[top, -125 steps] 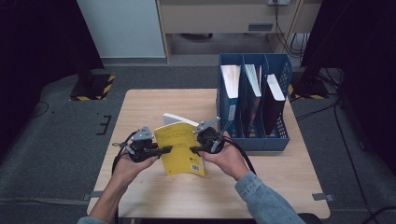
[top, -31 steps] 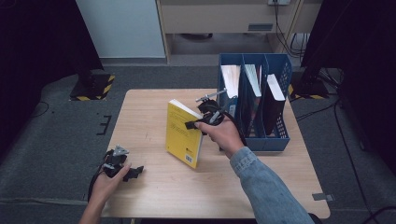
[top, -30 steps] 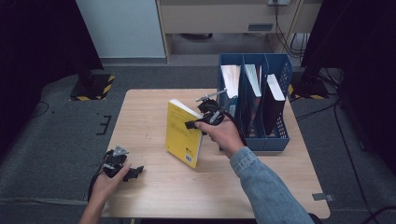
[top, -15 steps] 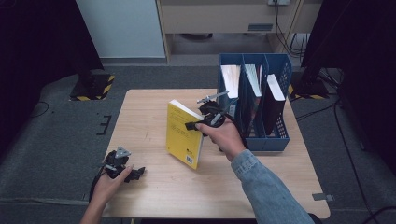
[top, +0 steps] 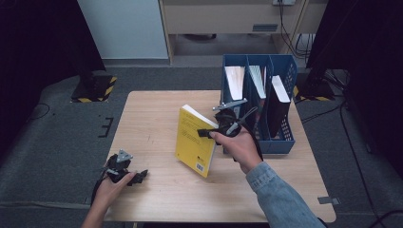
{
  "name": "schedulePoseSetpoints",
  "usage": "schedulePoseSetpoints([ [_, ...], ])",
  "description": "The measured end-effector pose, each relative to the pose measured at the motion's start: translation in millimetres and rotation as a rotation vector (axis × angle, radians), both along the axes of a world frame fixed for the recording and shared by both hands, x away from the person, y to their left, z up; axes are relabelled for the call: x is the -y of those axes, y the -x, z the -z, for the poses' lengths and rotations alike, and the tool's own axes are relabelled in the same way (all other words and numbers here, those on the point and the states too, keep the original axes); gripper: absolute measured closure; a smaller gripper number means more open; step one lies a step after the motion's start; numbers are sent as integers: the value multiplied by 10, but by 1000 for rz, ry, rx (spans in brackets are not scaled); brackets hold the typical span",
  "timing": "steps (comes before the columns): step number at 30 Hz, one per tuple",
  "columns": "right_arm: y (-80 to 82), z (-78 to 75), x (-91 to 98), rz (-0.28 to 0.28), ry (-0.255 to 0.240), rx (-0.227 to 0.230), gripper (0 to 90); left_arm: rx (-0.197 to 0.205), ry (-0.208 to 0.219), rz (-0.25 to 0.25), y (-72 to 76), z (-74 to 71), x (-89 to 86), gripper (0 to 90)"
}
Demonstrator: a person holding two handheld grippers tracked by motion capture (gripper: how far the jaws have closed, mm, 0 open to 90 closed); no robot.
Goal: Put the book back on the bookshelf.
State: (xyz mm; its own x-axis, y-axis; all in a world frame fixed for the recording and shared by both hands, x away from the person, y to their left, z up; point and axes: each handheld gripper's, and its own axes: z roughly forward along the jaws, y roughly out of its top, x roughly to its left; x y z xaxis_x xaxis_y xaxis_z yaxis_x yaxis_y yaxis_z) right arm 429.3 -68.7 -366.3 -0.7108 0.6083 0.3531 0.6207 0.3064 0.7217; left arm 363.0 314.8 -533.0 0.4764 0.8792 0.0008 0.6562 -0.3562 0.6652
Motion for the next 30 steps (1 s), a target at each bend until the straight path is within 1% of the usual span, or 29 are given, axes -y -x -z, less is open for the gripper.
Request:
schedulePoseSetpoints([
  [9,149,56,190,5,-26,-2,745,8,4,-7,10,7,2,0],
  [12,165,75,237,5,-28,0,744,9,5,-8,11,8,3,0],
  [18,204,93,345,8,-54,-6,744,9,5,-10,11,8,5,0],
  [21,218,97,391,11,-58,-11,744,8,5,-11,11,7,6,0],
  [26,214,120,452,16,-54,-6,744,8,5,-11,11,7,7,0],
  [30,230,106,520,26,-60,-6,744,8,4,-11,11,7,8,0],
])
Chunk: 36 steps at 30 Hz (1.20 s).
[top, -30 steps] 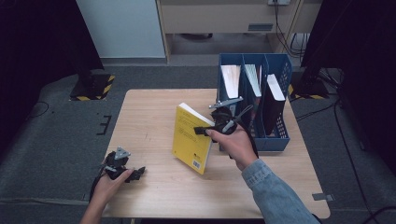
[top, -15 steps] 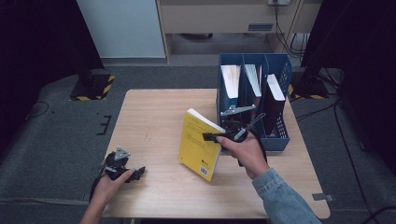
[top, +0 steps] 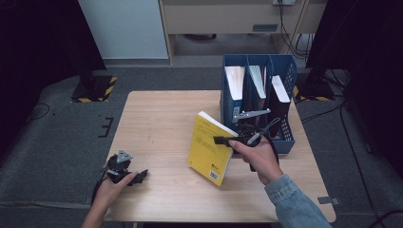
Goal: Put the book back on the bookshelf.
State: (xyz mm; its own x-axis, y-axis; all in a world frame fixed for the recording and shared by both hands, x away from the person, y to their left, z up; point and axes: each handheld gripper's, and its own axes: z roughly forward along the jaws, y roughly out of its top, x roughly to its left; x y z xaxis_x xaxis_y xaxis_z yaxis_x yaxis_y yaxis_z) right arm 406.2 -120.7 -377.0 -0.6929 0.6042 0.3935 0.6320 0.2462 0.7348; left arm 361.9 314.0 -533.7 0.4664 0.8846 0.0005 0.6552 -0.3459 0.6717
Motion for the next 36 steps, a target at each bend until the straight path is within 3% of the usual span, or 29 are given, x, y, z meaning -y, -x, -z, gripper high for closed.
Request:
schedulePoseSetpoints([
  [23,71,-78,261,22,40,37,744,-2,-1,1,3,-1,3,0],
  [36,142,-80,419,39,56,36,744,-3,-1,3,5,-2,3,0],
])
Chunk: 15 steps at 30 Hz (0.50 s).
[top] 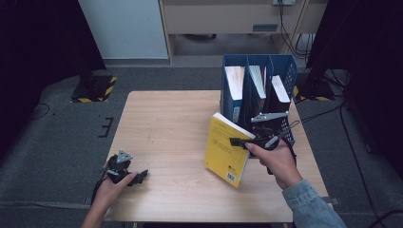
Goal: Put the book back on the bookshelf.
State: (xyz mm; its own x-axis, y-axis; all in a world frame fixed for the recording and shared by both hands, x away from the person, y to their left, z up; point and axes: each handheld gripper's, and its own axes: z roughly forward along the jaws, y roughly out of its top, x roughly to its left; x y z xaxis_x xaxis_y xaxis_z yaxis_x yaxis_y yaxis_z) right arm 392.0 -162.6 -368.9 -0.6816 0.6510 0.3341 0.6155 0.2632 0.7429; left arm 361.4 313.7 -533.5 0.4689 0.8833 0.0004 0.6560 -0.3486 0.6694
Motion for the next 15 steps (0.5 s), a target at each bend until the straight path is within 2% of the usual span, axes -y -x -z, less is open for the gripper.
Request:
schedulePoseSetpoints([
  [6,65,-4,104,13,5,13,744,0,0,-1,0,0,1,0],
  [15,178,43,321,44,-1,1,744,-1,-1,-2,0,-1,4,0],
])
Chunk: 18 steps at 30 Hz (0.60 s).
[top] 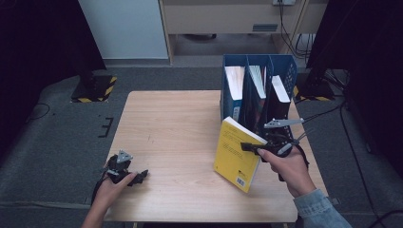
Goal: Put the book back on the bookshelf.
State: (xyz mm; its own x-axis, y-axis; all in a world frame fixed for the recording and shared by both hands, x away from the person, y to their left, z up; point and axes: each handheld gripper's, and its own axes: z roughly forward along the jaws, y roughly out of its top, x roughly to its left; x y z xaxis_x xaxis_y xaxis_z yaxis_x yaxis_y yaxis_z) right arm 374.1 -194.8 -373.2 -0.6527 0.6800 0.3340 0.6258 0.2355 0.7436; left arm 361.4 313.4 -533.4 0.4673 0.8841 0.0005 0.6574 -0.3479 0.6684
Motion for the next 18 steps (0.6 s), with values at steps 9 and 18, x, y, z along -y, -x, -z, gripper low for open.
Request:
schedulePoseSetpoints([
  [9,49,40,202,36,-4,-1,744,0,0,-1,0,0,2,0],
  [18,124,-105,255,33,-30,16,744,0,0,-2,1,0,4,0],
])
